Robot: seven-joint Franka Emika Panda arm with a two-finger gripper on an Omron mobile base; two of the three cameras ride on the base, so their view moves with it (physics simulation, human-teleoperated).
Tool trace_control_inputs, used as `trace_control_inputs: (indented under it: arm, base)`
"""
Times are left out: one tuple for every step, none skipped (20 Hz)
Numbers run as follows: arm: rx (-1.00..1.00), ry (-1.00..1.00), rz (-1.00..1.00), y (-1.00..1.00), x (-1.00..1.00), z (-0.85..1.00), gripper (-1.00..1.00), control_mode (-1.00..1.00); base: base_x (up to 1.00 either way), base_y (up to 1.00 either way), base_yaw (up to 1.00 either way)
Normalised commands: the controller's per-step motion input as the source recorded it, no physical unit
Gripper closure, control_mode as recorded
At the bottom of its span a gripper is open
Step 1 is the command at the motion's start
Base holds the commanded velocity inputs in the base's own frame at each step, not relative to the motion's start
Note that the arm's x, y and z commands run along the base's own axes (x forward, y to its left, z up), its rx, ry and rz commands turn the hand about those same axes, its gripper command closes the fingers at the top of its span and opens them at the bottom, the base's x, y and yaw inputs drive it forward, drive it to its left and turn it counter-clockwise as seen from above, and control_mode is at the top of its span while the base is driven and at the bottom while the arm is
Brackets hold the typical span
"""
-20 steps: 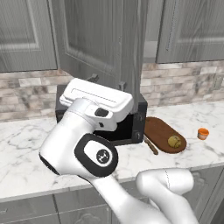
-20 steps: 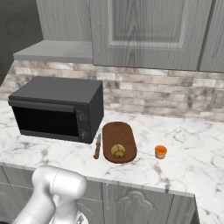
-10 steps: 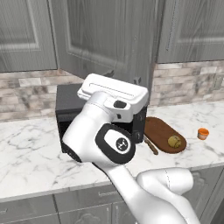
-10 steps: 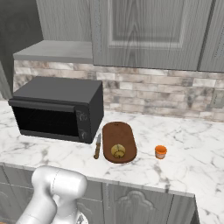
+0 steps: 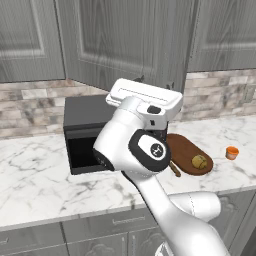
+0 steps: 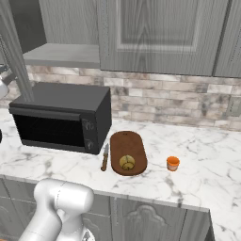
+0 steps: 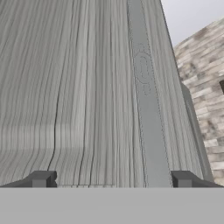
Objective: Pick the bread, place it on the cutting board, pick the jam, place it on the counter, and close the cabinet.
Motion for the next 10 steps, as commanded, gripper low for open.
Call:
trace_control_inputs:
  arm:
    - [0.00,0.00,0.00,-0.31,0.32,0.00,-1.00,-1.00]
    - [0.00,0.00,0.00,-0.30,0.31,0.00,-1.00,-1.00]
    - [0.00,0.00,0.00,-0.29,0.31,0.00,-1.00,-1.00]
    - [0.00,0.00,0.00,-0.29,0.31,0.00,-1.00,-1.00]
    - [0.00,0.00,0.00,-0.26,0.34,0.00,-1.00,-1.00]
    - [0.00,0.00,0.00,-0.24,0.36,0.00,-1.00,-1.00]
    - [0.00,0.00,0.01,-0.24,0.37,0.00,-1.00,-1.00]
    - [0.00,0.00,0.01,-0.25,0.36,0.00,-1.00,-1.00]
    - [0.00,0.00,0.01,-0.25,0.36,0.00,-1.00,-1.00]
    - [0.00,0.00,0.01,-0.24,0.36,0.00,-1.00,-1.00]
  base:
    - [0.00,0.00,0.00]
    - [0.00,0.00,0.00]
    - [0.00,0.00,0.00]
    - [0.00,0.00,0.00]
    - [0.00,0.00,0.00]
    - [0.00,0.00,0.00]
    - [0.00,0.00,0.00]
    - [0.00,0.00,0.00]
    - [0.00,0.00,0.00]
    - [0.00,0.00,0.00]
